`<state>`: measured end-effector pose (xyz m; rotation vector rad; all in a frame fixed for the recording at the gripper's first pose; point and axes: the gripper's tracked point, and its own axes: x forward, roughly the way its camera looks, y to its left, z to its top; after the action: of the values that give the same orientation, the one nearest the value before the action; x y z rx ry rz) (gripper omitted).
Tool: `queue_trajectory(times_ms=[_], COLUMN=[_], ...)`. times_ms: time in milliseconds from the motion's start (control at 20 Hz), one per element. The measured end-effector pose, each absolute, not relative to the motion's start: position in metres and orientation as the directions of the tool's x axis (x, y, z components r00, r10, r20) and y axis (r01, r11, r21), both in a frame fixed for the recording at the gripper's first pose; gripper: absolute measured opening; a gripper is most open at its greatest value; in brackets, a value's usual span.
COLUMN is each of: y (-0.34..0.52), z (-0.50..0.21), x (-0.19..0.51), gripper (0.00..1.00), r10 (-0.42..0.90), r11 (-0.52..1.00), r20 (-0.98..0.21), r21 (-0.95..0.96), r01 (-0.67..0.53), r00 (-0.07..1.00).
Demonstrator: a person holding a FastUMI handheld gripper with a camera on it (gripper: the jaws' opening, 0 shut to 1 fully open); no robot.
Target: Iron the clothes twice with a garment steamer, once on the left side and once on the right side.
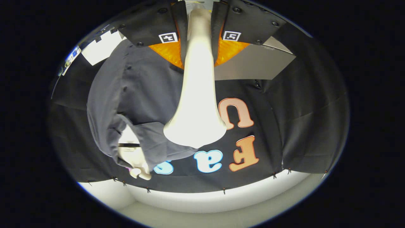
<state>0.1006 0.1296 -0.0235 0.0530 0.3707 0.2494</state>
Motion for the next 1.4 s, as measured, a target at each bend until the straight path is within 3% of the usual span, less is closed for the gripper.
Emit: queue_trajectory(times_ms=[300, 900, 1400], y=[0.045, 0.046, 0.036], z=[-0.026, -0.055, -0.088], x=[0.119, 0.181, 0.176], gripper=[0.38, 0.38, 0.38], r10=[0.154, 0.245, 0.201], r11=[0.987, 0.969, 0.976], r20=[-0.358, -0.34, -0.361], r21=[0.099, 0.063, -0.001], r01=[-0.127, -0.238, -0.216], r00=[0.921, 0.908, 0.911])
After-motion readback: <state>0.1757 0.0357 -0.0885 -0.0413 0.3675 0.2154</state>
